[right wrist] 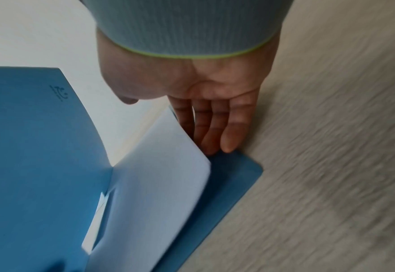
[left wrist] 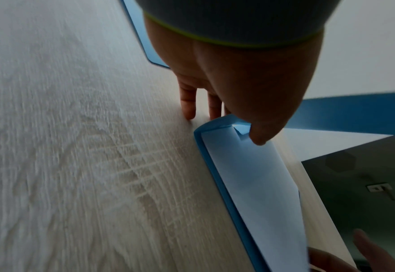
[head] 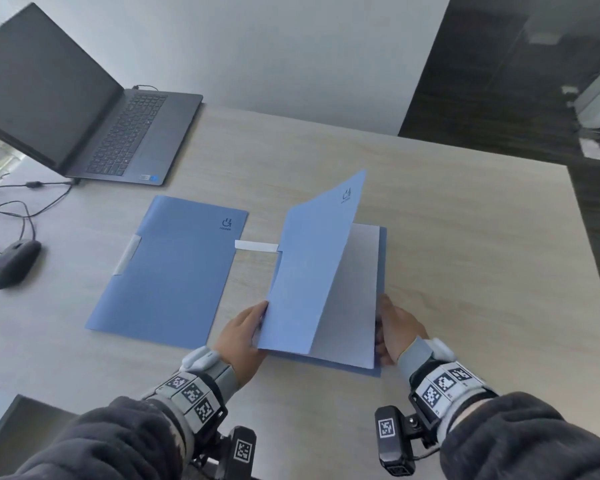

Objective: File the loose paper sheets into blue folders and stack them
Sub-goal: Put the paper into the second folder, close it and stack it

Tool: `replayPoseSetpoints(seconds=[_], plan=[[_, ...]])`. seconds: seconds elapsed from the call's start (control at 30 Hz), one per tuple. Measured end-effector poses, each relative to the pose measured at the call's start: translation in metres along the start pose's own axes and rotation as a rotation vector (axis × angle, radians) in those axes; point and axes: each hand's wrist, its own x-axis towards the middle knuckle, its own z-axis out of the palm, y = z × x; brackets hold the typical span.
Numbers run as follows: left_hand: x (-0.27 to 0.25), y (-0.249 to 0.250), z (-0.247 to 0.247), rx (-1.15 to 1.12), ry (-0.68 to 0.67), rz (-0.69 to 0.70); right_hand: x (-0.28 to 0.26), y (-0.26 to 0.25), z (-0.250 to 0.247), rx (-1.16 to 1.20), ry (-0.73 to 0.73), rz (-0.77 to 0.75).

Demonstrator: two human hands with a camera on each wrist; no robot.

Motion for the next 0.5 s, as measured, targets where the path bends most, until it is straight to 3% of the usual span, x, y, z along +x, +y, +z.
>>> replayPoseSetpoints(seconds=[0.17, 0.33, 0.5], plan=[[0.005, -0.002, 0.011, 0.204, -0.049, -0.053, 0.003, 0.018, -0.018, 0.088, 0.103, -0.033], [0.003, 0.013, 0.012, 0.326, -0.146, -0.105, -0.001, 0.023, -0.013, 0.063, 0.052, -0.067], [0.021, 0.027, 0.012, -0.056, 0.012, -0.277, 0.000, 0.032, -0.012, 0.068, 0.019, -0.080]])
